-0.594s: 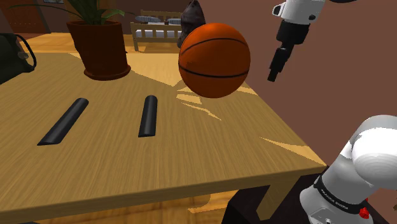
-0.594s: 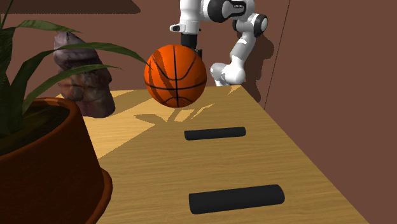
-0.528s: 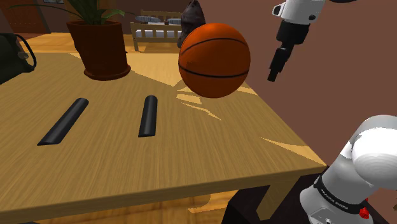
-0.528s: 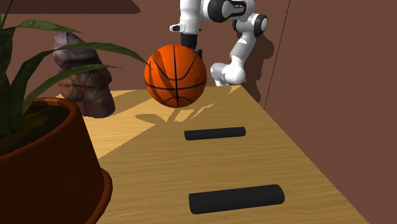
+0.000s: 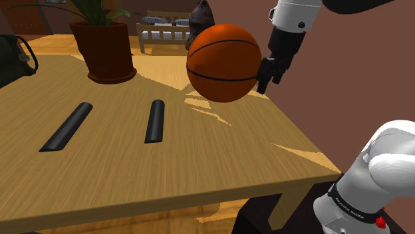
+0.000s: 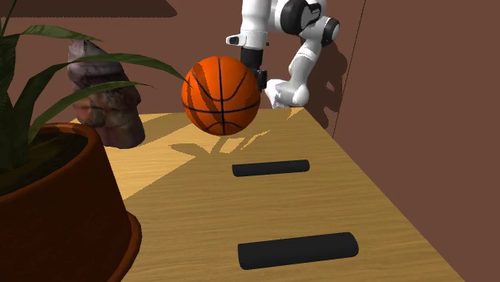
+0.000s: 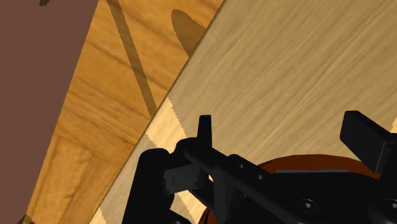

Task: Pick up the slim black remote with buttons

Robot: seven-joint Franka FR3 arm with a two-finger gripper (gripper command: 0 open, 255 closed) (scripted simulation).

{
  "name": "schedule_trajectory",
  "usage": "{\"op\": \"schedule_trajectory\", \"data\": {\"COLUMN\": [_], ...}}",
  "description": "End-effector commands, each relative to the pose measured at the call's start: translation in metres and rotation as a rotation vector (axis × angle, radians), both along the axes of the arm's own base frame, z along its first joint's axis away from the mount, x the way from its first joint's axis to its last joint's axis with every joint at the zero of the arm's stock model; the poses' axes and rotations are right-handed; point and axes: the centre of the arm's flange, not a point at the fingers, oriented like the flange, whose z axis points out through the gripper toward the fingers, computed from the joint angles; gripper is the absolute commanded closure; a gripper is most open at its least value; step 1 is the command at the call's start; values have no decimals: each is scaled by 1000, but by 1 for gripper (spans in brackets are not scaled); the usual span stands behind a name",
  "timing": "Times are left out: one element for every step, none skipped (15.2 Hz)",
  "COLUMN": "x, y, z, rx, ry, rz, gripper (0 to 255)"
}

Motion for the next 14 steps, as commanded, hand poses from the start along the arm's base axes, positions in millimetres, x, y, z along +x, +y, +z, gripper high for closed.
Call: {"op": "schedule_trajectory", "data": {"x": [5,8,12,16,20,24,29,34,40,46,52,58,65,72], "y": [28,41,54,67,79,92,105,117,129,141,153,165,177,188], "z": [-4,-6,-7,-9,-11,-12,-14,-15,-17,-18,-20,-21,-23,-24], "rx": [0,0,-1,-1,-2,-2,-3,-3,-4,-5,-5,-6,-6,-7], "ry": [-11,-16,-22,-27,-32,-38,-43,-48,-53,-59,-64,-69,-75,-80], "rz": [-51,-74,-98,-121,-145,-169,-192,-216,-239,-263,-286,-310,-333,-357], "gripper": [0,0,0,0,0,0,0,0,0,0,0,0,0,0]}}
